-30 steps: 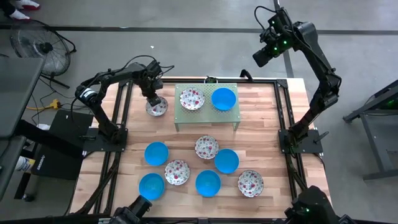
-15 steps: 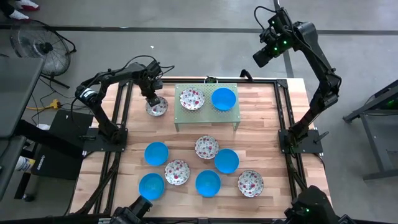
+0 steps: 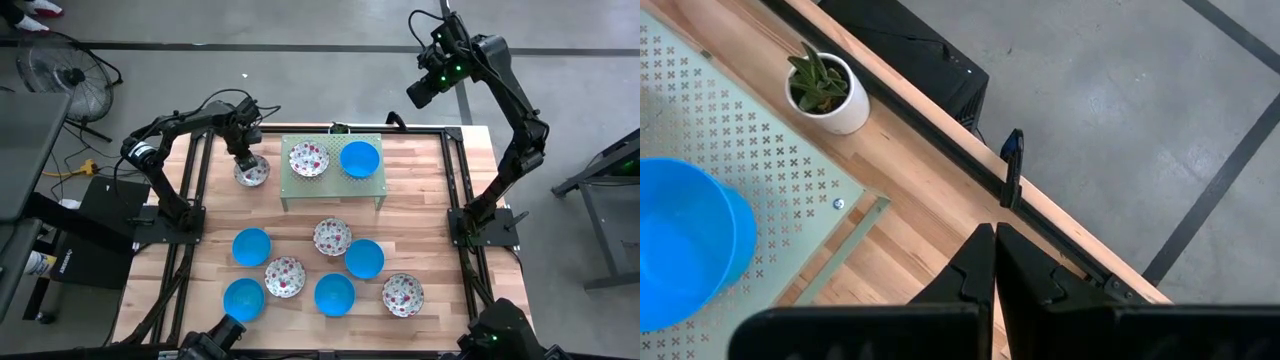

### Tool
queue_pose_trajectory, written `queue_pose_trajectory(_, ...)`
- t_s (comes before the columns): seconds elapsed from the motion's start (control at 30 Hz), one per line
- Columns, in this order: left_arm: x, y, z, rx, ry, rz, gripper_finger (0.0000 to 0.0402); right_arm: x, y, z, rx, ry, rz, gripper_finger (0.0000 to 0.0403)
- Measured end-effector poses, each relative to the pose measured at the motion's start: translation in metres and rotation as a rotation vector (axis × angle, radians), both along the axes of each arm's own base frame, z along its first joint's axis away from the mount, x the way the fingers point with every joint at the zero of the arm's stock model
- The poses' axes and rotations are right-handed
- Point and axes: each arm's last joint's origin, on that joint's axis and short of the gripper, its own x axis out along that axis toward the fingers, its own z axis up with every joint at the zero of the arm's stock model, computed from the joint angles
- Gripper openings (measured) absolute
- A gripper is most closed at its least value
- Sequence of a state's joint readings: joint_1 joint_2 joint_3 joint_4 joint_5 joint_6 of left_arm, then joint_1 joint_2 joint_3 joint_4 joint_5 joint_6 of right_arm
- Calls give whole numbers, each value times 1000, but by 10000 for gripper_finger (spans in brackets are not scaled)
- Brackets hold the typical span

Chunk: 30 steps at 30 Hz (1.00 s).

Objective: Pick & Place Mini bowls
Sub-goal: Stack the patterned red bowl on the patterned red bowl on the shelf

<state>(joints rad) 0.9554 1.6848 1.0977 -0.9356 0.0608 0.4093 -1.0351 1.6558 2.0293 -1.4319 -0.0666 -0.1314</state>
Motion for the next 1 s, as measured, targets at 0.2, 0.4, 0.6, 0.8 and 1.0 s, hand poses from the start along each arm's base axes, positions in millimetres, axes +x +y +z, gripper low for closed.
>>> queue_pose_trajectory(0.2, 2, 1, 0, -6, -34, -6, 88, 0, 0, 0, 0, 0, 0, 0)
queue_pose_trajectory(0.4, 3, 0, 0, -32, -79, -11, 88, 0, 0, 0, 2, -3, 2, 0)
queue_pose_trajectory(0.6, 3, 0, 0, -29, -79, -12, 88, 0, 0, 0, 8, -13, 8, 0)
queue_pose_trajectory(0.8, 3, 2, 0, -3, -59, -16, 88, 0, 0, 0, 8, -13, 8, 0)
queue_pose_trajectory(1.0, 4, 2, 0, -4, -71, -27, 88, 0, 0, 0, 8, -13, 8, 0)
